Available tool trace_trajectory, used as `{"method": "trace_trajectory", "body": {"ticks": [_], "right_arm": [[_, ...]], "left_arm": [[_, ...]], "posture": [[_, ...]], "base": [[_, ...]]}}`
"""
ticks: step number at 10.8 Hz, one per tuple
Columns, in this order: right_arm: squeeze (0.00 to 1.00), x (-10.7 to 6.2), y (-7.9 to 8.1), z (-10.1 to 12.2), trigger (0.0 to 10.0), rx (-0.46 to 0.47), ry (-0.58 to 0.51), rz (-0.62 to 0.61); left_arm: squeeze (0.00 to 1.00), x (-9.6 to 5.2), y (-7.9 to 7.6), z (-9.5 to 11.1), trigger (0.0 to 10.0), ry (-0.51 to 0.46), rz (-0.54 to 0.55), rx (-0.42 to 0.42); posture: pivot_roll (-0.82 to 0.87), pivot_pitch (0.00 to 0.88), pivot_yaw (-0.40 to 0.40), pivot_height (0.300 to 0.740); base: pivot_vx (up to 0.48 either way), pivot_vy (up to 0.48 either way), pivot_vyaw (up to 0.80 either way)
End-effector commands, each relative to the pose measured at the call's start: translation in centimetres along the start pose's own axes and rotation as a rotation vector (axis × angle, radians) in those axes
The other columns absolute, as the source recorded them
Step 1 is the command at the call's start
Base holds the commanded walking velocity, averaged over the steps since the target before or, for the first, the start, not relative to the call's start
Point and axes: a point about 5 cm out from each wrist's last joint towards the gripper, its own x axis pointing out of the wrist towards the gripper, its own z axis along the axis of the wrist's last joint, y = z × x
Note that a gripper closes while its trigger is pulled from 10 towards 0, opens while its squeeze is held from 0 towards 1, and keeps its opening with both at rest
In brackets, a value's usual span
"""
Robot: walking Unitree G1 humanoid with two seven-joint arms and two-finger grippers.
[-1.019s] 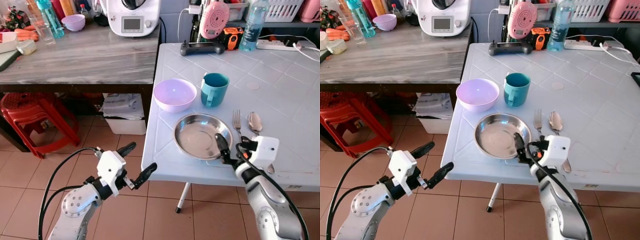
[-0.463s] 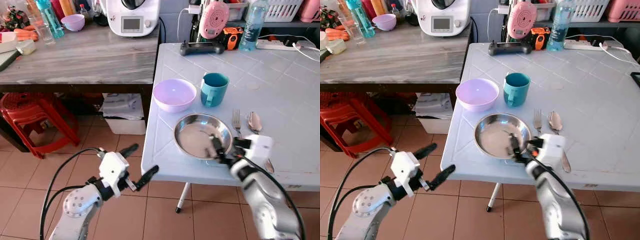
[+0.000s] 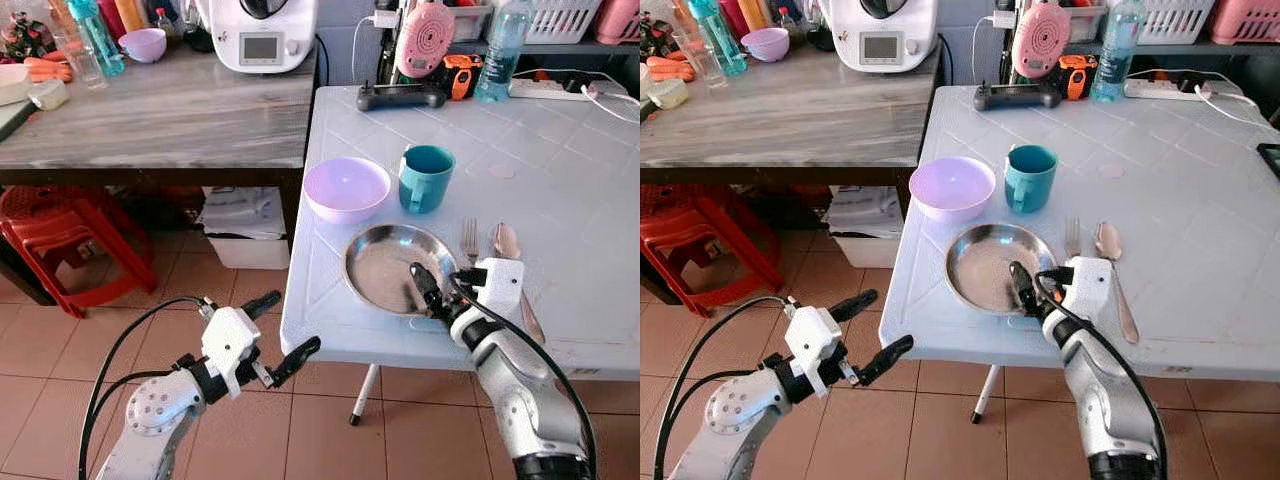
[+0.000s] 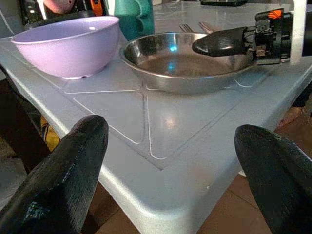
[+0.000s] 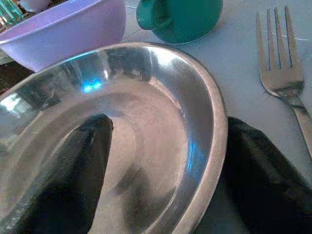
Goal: Setting the table
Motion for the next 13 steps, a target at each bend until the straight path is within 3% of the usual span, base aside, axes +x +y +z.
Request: {"method": "trace_trajectory", "body": {"ticks": [1,7,13], "right_arm": [[0.00,0.1,0.5,-1.0,0.0,0.021,0.052,0.017],[0.00,-0.3,1.8,-2.0,0.0,0.151,0.107,0.076],[0.00,-0.6,1.6,-2.5,0.0,0.289,0.141,0.041]], "left_arm": [[0.00,-0.2,0.0,0.1,10.0,0.010,-0.018,0.027],[0.00,0.0,-0.2,0.1,10.0,-0.005,-0.035,0.028],[0.00,0.3,-0.1,0.5,10.0,-0.018,-0.055,0.037]], "posture": [[0.05,0.101,0.041,0.740],[0.04,0.106,0.045,0.740],[0.03,0.107,0.051,0.740]], "base": [[0.000,0.000,0.00],[0.000,0.000,0.00],[0.000,0.000,0.00]]}}
